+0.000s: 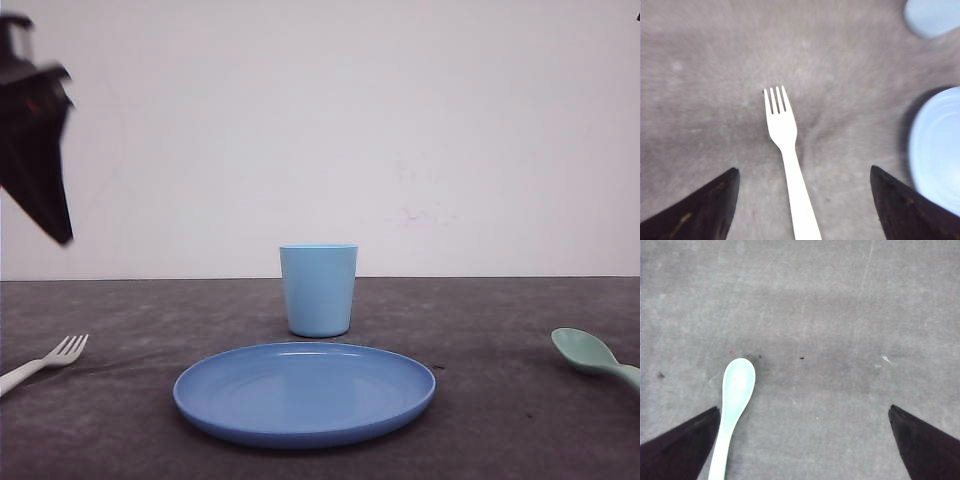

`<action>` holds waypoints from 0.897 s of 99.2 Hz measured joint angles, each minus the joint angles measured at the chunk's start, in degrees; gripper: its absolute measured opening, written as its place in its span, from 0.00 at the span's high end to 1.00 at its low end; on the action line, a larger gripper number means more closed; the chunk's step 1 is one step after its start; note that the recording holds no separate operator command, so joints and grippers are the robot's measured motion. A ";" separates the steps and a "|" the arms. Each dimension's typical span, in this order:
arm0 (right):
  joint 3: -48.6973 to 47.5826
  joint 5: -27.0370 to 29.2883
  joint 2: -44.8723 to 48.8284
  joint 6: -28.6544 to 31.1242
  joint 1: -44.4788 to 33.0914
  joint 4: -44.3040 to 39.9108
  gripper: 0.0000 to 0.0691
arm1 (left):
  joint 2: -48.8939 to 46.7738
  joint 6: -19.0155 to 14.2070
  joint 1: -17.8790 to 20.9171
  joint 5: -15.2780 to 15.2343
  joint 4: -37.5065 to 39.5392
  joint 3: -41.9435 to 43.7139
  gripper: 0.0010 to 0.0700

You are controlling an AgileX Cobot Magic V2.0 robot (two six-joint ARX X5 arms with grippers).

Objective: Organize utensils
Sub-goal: 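Lower the left gripper onto the white fork and grasp it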

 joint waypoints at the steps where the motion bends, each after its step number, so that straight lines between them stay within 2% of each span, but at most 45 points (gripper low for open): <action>1: 0.00 0.00 0.00 0.00 0.00 0.00 0.01 | 0.44 -0.04 -0.13 -0.04 0.17 0.00 0.28; 29: 0.00 0.00 0.00 0.00 0.00 0.04 0.01 | 12.44 -0.70 -1.57 -1.27 2.49 0.00 0.28; 38: 0.00 0.00 0.00 0.00 0.00 0.04 0.01 | 15.39 -0.81 -1.81 -2.56 2.95 0.00 0.28; 63: 0.00 0.00 0.00 0.00 0.00 0.04 0.01 | 17.90 -1.36 -3.15 -4.24 3.74 0.07 0.28; 69: 0.00 0.02 0.00 0.00 0.00 0.07 0.01 | 18.08 -1.44 -3.58 -4.96 4.15 0.07 0.33; 79: 0.00 0.20 0.00 0.00 0.00 0.07 0.01 | 18.29 -1.49 -4.35 -5.90 4.83 0.07 0.49; 89: 0.00 0.20 0.00 0.00 0.00 0.07 0.01 | 18.40 -1.49 -5.11 -6.47 4.96 0.07 0.59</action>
